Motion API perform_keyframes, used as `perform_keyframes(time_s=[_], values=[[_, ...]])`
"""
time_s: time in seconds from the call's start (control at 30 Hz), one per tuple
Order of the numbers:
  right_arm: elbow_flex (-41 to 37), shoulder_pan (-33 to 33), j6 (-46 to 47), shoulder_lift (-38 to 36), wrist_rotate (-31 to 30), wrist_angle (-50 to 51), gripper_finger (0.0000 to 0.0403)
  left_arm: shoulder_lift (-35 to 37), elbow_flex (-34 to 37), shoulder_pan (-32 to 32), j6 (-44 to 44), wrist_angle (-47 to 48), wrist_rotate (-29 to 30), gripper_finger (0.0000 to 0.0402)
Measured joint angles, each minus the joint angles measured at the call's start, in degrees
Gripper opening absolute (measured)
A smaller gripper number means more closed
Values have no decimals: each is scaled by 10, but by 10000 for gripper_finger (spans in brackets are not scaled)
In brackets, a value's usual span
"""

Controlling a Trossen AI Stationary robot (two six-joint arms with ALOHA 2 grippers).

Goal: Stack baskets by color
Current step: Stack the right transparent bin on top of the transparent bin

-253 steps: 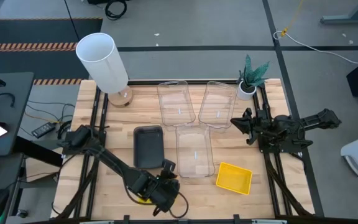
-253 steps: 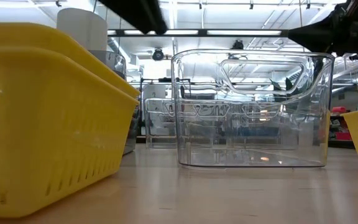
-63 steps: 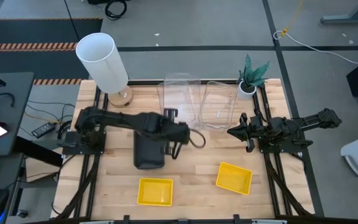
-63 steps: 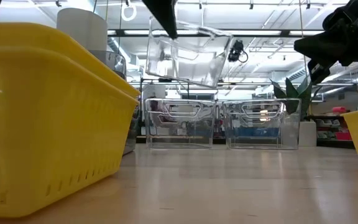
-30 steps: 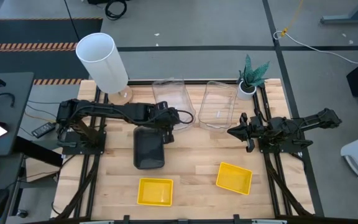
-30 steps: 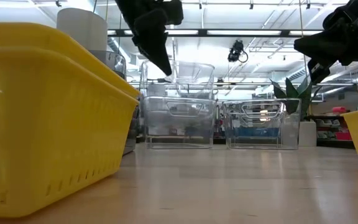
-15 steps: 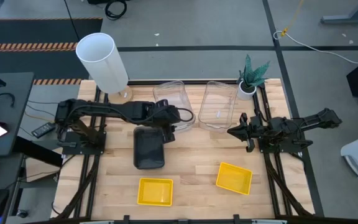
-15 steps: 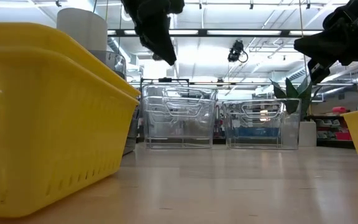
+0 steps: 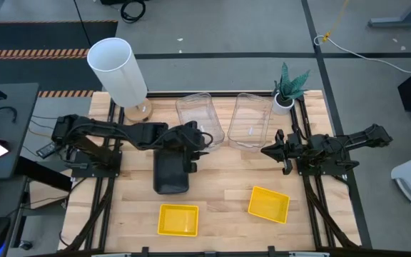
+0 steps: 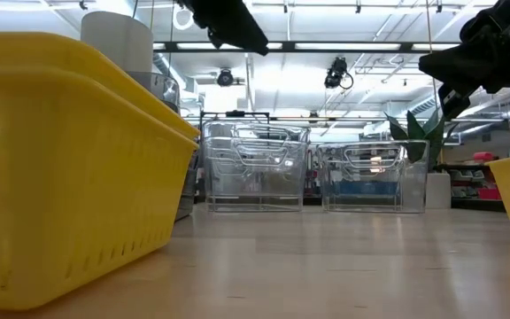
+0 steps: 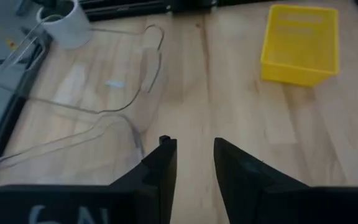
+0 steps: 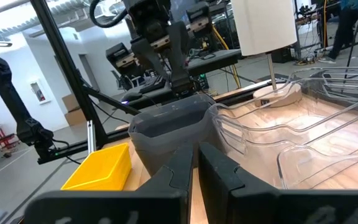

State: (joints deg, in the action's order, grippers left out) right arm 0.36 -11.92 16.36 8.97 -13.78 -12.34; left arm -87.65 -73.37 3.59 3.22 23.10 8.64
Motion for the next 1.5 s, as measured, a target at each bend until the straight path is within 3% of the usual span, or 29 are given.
perform_keyframes(time_s=[0.17,0.47,0.9,1.1,1.33,1.5], values=[[0,0,0,0,0,-4,30,28,64,-8,4,-69,-28,99],[0,0,3,1,-1,-106,30,119,211,-28,35,-215,-48,74],[0,10,-71,16,-34,-165,30,223,432,-44,29,-453,-55,62],[47,36,-57,33,-84,-54,22,250,488,-38,-4,-501,-56,53],[130,72,4,69,-91,108,9,265,585,-14,-39,-658,-24,50],[176,91,34,114,-86,179,14,274,612,-15,-39,-679,-12,50]])
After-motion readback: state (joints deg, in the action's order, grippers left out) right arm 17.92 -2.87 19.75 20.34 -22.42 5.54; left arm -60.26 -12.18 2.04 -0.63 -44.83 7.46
